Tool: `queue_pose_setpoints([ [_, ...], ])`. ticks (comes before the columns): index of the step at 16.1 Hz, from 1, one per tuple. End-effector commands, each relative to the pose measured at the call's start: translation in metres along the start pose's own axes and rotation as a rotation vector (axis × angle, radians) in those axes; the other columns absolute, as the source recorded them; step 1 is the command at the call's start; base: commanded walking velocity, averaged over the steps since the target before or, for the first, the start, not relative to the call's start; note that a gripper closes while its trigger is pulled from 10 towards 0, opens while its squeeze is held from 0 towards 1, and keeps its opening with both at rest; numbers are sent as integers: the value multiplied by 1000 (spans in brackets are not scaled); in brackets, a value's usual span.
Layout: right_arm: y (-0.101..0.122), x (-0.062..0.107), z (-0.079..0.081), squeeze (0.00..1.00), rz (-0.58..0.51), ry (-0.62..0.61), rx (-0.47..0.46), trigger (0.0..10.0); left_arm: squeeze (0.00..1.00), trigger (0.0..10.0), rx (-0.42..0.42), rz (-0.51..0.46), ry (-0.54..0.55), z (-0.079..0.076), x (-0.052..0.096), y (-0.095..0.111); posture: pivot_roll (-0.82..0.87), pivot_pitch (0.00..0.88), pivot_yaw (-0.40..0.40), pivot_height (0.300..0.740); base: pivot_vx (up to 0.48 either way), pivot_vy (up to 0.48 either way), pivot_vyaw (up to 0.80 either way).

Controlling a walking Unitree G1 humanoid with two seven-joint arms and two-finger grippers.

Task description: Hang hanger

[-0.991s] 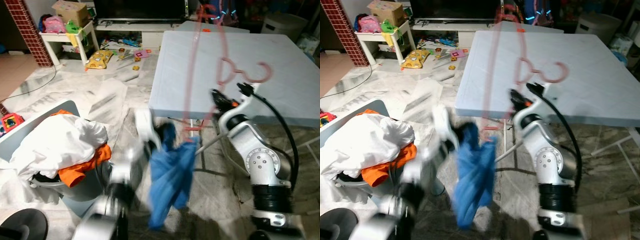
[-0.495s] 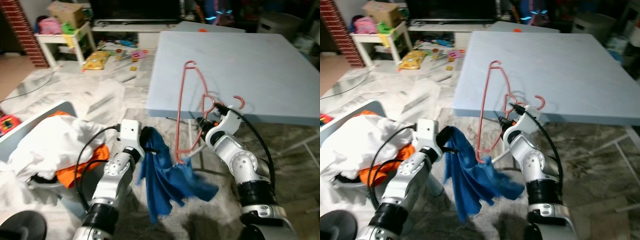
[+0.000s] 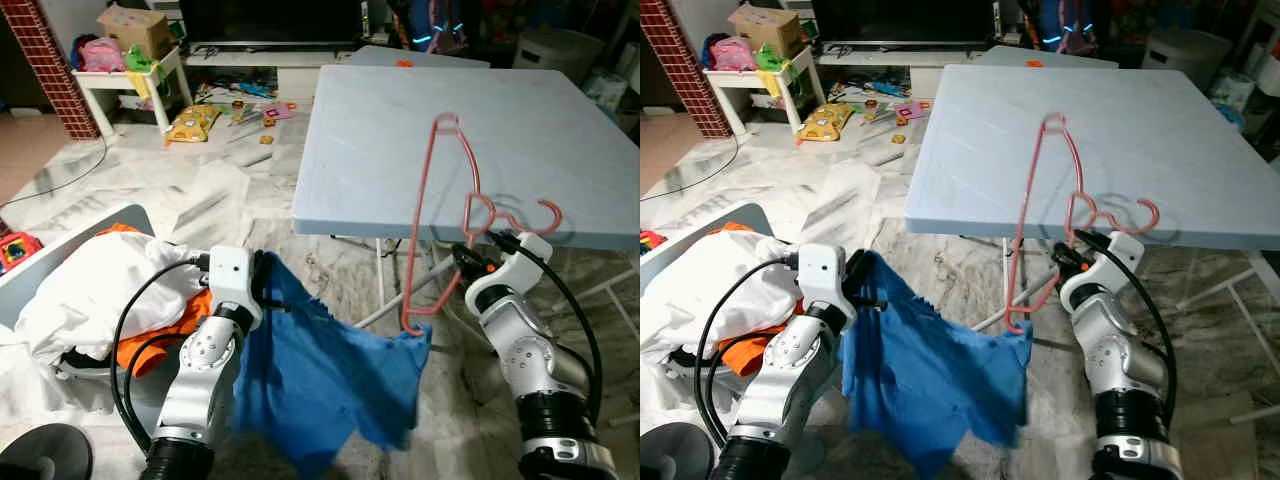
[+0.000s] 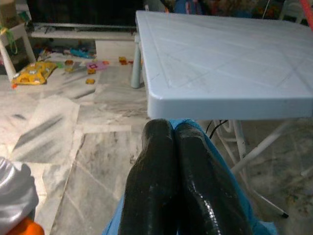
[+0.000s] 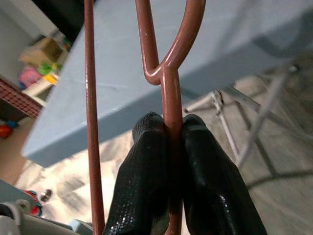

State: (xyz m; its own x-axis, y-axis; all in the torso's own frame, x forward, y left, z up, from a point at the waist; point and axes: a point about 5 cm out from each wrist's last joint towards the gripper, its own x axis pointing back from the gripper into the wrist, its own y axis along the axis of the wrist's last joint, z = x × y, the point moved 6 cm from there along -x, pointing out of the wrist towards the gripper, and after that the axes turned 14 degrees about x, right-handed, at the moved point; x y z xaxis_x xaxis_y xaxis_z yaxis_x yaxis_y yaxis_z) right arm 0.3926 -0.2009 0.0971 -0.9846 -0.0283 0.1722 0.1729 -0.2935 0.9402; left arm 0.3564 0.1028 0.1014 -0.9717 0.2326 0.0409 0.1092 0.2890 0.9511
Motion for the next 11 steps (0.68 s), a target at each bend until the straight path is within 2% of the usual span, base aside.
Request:
queue_pose_setpoints([
  [1,17,0,12,0,-77,45,39,0,0,4784,-14,3,-8,-3,3,1,-107,0,7,740,0,0,0],
  [2,23,0,18,0,-104,60,65,0,0,10000,-17,6,-12,-4,3,1,-106,0,4,740,0,0,0],
  [4,30,1,24,0,-138,82,116,0,0,10000,-30,5,-10,-5,4,0,-107,0,-2,740,0,0,0],
  [6,35,1,23,0,-158,71,159,0,0,10000,-56,4,20,-3,4,0,-107,0,-4,740,0,0,0],
  [11,37,1,19,0,-173,45,175,0,0,10000,-68,11,17,-5,3,0,-110,0,-2,740,0,0,0],
])
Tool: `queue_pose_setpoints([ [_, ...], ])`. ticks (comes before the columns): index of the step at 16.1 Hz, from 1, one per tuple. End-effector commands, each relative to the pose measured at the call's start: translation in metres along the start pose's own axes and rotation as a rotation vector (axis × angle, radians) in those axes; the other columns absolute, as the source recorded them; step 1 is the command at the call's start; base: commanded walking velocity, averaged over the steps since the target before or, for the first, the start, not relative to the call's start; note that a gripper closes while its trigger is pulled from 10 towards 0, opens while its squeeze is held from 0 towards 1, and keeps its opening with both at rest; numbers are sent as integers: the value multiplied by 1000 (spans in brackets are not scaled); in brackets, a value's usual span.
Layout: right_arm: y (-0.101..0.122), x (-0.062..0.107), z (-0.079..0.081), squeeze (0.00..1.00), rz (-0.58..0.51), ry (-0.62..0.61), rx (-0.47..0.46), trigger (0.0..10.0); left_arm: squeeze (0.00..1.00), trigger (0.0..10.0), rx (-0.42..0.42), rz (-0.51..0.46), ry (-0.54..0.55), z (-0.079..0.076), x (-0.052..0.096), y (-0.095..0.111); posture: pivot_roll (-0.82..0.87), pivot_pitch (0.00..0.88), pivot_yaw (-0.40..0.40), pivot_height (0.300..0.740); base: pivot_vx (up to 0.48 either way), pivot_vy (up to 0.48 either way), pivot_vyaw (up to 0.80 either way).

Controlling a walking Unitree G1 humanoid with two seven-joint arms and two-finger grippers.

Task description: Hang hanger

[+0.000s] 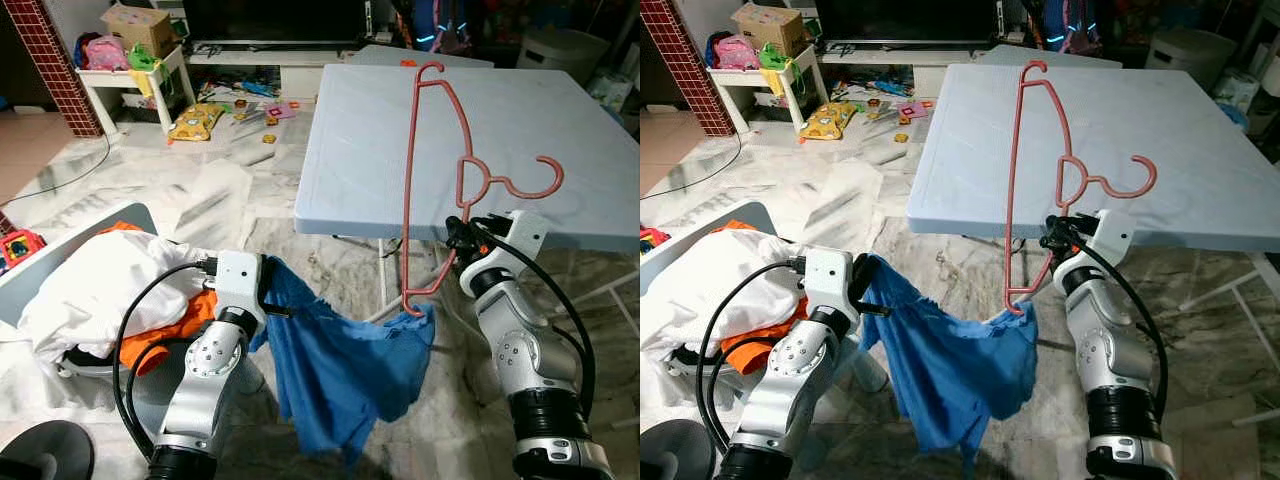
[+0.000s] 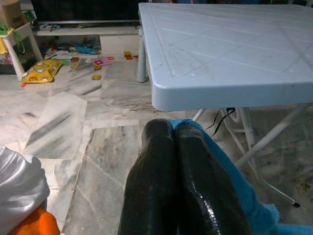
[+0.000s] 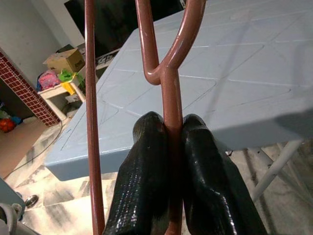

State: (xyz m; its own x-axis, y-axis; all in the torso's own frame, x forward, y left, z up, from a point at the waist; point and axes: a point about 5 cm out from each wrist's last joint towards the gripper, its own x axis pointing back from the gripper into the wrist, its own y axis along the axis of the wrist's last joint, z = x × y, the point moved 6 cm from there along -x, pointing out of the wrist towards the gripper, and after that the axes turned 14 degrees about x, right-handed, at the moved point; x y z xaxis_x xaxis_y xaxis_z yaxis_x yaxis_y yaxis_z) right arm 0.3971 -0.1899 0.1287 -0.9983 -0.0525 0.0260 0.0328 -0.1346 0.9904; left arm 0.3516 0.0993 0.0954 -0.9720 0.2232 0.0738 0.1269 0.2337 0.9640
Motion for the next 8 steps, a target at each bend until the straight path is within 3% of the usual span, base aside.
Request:
queue_pose_setpoints([
  [1,10,-1,-3,0,-34,-13,11,0,0,10000,-19,-16,1,-2,-1,7,-110,0,-2,740,0,0,0],
  [8,10,-2,-3,0,-36,-15,16,0,0,10000,-22,-6,4,-4,-1,3,-112,0,-2,740,-302,0,0],
])
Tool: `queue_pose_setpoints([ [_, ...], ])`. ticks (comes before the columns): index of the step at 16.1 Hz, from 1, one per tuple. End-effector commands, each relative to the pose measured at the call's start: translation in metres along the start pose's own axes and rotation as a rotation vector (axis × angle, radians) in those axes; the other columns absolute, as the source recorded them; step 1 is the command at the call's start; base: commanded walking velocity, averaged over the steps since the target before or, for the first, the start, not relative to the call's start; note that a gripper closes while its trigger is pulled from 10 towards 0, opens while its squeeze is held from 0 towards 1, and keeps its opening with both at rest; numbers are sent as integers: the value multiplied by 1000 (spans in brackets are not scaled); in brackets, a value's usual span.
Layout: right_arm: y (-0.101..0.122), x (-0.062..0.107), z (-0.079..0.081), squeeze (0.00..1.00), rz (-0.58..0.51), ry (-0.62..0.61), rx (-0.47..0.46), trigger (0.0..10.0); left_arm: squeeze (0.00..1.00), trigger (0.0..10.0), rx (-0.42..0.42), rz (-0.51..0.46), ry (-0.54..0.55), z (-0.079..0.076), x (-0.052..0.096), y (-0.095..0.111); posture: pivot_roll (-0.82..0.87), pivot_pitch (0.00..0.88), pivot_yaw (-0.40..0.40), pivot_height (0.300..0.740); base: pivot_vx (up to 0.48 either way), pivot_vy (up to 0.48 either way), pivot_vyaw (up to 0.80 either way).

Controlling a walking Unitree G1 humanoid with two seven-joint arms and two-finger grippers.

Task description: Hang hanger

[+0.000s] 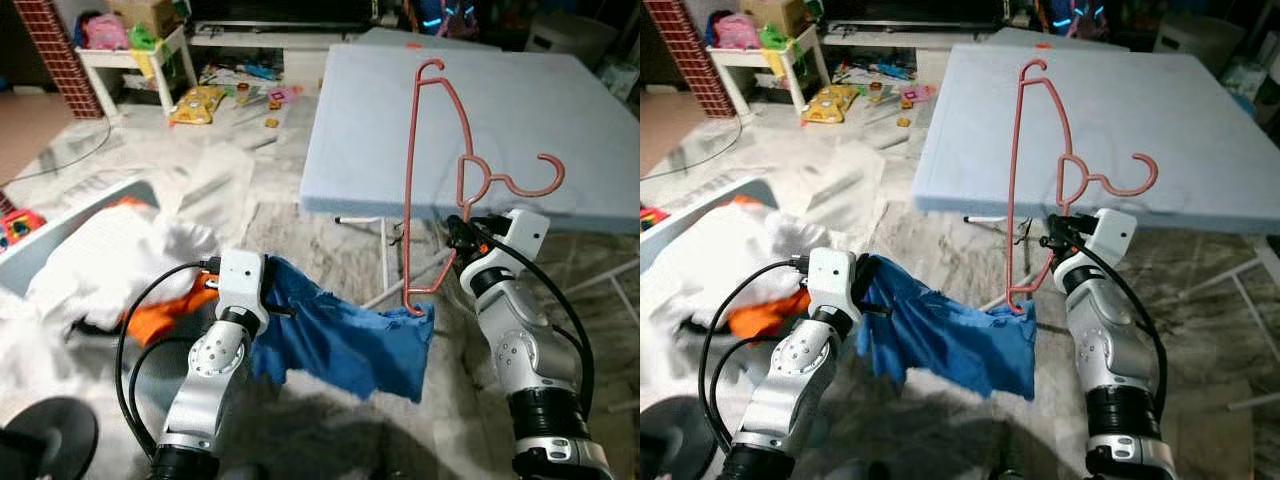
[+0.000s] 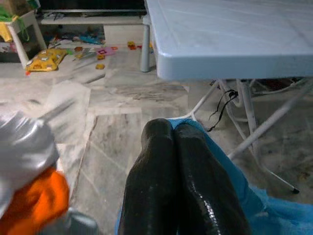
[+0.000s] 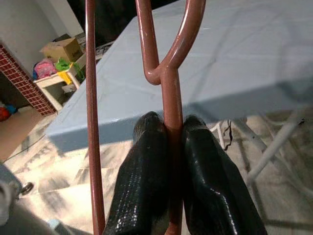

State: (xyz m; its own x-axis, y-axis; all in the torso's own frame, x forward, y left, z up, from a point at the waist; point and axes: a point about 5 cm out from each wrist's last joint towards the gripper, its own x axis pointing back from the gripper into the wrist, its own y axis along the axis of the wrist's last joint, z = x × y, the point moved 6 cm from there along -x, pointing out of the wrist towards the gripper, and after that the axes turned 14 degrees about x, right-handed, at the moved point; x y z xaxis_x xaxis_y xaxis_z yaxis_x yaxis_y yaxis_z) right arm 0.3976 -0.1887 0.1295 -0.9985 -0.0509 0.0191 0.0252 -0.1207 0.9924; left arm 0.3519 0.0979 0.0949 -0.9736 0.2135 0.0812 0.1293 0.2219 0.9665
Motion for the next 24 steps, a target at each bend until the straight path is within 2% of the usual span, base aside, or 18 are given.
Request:
queue_pose_setpoints([
  [1,9,-2,-4,0,-29,-15,3,0,0,10000,-11,-11,-6,-2,0,4,-112,0,-2,740,-319,0,0],
  [5,10,-2,-5,0,-32,-16,5,0,0,10000,-9,-11,-6,-2,-2,4,-116,0,-1,740,-315,0,0],
  [8,8,-2,-7,0,-25,-22,-12,0,0,10000,-5,-15,-5,0,-2,4,-119,0,-1,740,0,0,0],
  [9,3,-2,-9,0,0,-47,-81,0,0,10000,-1,-15,12,5,-2,4,-119,0,-1,740,0,0,0],
  [10,-7,-2,-13,0,43,-89,-207,0,0,10000,7,-18,28,9,-2,4,-120,0,-2,740,0,0,0],
  [11,-25,0,-16,0,121,-146,-401,0,0,10000,14,-25,46,13,-3,6,-120,0,-3,740,0,0,0],
  [12,-51,6,-19,0,229,-220,-518,0,0,10000,23,-34,67,17,-4,8,-120,0,-5,740,0,0,0],
  [14,-86,18,-8,0,408,-272,-526,0,0,10000,33,-41,89,22,-6,10,-122,0,-7,740,0,0,0],
  [16,-84,16,4,0,404,-227,-540,0,0,10000,44,-45,93,22,-7,11,-123,0,-6,740,0,0,0],
  [18,-80,14,2,0,406,-225,-536,0,0,10000,48,-48,91,22,-7,11,-124,0,-6,740,0,0,0],
  [19,-80,12,-2,0,416,-200,-424,0,0,10000,53,-50,87,22,-7,10,-124,0,-7,740,0,0,0],
  [21,-70,8,-24,0,341,-131,195,0,0,10000,33,-35,117,33,-7,7,-124,0,-7,740,0,0,0],
  [22,-59,5,-35,0,284,-131,455,0,0,10000,14,-27,140,42,-7,5,-122,0,-7,740,0,0,0],
  [23,-52,3,-38,0,249,-127,631,0,0,10000,-3,-16,145,46,-7,3,-123,0,-7,740,0,0,0],
  [24,-43,0,-36,0,185,-94,881,0,0,10000,-18,-5,161,52,-7,2,-122,0,-6,740,0,0,0],
])
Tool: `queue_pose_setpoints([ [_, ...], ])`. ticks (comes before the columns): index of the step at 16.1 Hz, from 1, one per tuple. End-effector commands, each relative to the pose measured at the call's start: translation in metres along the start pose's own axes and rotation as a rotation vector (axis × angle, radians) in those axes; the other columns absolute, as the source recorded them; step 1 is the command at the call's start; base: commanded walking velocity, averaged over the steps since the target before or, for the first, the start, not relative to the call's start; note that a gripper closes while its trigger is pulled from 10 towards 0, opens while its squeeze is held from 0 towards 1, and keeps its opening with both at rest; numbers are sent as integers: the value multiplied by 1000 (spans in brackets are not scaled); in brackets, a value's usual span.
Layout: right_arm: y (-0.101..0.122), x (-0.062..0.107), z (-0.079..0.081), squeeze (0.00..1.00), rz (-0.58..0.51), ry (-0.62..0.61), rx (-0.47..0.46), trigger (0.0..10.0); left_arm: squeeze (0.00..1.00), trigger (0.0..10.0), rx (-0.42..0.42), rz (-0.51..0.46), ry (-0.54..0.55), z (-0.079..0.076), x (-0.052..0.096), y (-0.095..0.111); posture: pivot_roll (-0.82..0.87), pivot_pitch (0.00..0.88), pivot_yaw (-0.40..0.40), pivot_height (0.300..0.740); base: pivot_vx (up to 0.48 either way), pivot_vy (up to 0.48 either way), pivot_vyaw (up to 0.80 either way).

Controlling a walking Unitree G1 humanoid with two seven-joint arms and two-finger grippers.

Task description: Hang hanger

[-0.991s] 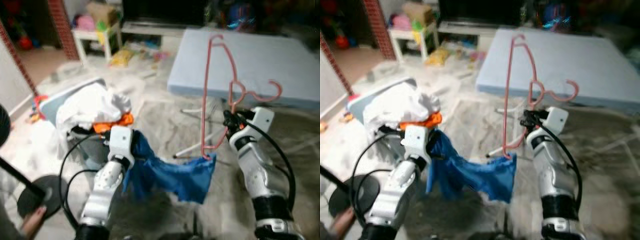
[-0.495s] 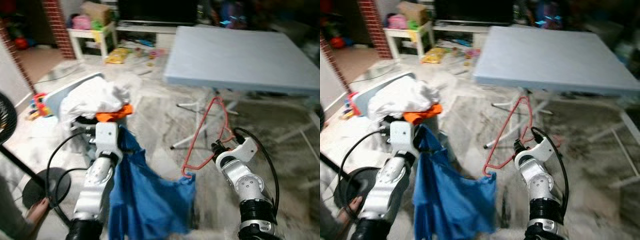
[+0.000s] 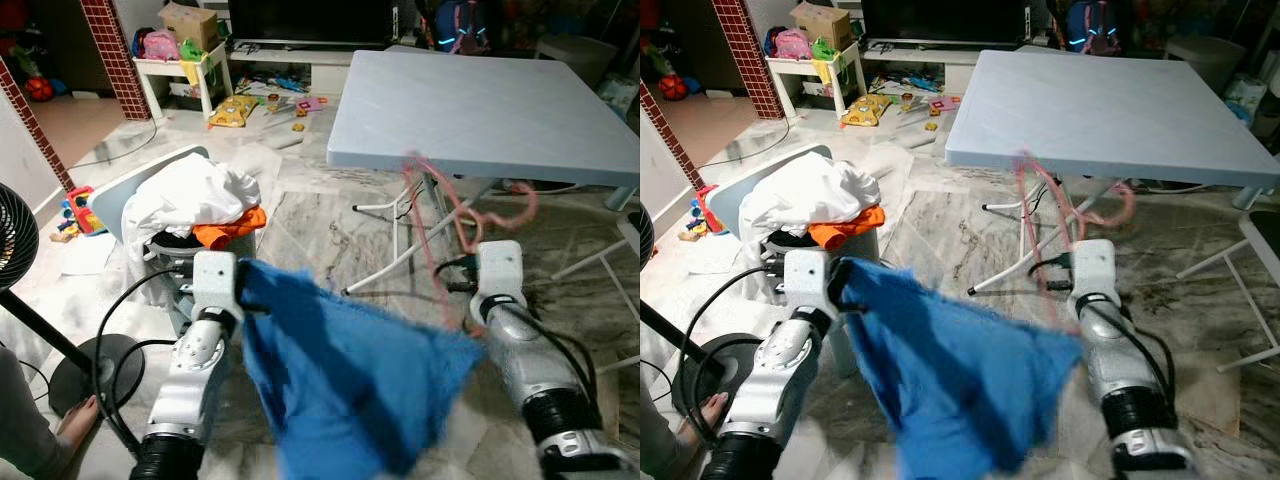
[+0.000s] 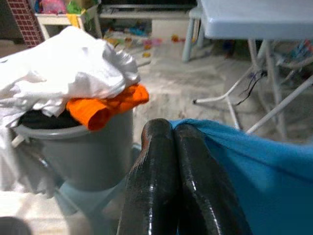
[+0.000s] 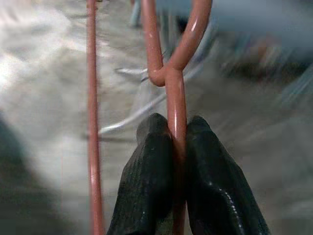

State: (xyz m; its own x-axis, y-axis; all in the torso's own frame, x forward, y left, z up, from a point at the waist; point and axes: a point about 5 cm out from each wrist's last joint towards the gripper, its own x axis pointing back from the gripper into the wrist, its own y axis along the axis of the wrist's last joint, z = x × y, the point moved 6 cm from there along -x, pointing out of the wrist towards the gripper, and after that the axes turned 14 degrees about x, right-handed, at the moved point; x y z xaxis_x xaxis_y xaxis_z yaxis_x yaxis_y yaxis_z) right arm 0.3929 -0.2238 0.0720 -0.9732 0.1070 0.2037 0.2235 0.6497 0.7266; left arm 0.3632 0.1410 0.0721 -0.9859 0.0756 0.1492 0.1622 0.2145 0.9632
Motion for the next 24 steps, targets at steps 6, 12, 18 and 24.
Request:
queue_pose_setpoints([
  [6,-34,6,47,0,45,264,223,0,0,10000,-129,52,67,36,-13,0,-111,0,-10,740,0,0,0],
  [12,-6,-11,39,0,121,144,-754,0,0,10000,-139,66,-10,0,-30,-6,-131,0,0,740,0,0,0],
  [18,67,-29,-18,0,-181,72,-1158,0,0,10000,-82,62,-51,-16,-34,-9,-140,0,6,740,0,0,0],
  [24,109,-24,43,0,1,200,-1615,0,0,10000,-58,-25,-47,-26,-37,7,-121,0,-3,740,0,0,0],
])
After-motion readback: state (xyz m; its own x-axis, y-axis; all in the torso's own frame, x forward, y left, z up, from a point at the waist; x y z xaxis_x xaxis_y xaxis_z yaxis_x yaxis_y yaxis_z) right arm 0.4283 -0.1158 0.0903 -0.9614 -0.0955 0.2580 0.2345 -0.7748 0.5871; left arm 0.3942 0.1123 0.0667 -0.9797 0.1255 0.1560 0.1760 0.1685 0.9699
